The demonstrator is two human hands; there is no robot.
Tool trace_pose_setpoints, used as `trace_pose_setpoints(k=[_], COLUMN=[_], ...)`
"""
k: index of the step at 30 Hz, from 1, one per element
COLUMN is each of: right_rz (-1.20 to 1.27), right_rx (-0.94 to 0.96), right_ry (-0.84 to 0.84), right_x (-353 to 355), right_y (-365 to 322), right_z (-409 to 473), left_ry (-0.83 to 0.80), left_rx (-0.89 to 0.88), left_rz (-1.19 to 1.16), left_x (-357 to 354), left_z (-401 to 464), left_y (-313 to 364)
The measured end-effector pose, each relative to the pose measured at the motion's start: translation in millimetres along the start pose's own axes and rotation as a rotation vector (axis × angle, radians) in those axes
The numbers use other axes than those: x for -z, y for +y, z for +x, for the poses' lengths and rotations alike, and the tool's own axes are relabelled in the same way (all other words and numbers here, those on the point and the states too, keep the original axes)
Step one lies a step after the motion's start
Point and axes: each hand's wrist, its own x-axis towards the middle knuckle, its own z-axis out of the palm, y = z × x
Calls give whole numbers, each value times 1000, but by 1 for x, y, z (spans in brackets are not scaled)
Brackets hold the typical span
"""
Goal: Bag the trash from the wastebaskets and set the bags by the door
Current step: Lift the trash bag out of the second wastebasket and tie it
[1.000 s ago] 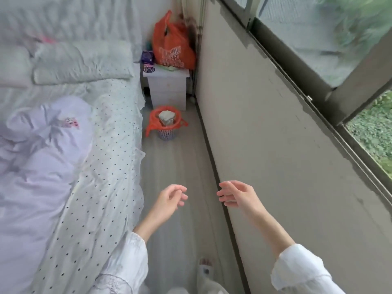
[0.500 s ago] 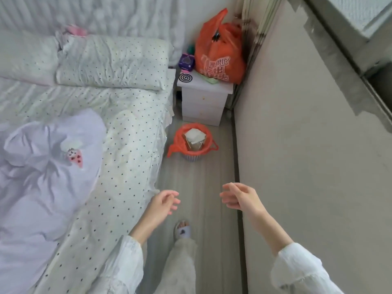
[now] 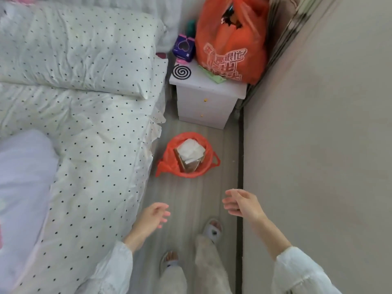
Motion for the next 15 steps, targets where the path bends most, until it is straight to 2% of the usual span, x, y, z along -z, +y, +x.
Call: trace_pose_setpoints(k=[5,8,11,15], right_rz=[-23,-99,-212,-223], right_rx=[-80,-94,-73,33], right_ry=[15,29,16,110], right_x=[-2,-16,-37,-63], right_y=[15,40,71,100], right_z=[142,229,313,410], left_ry=[68,101,122,161], left_rx=[140,149,152,152], left_rz=[-138,-178,-182,-337], left_x=[-29,-46,-59,-66], left_z=[133,214,300,399], left_y=[-13,-32,-58,-88])
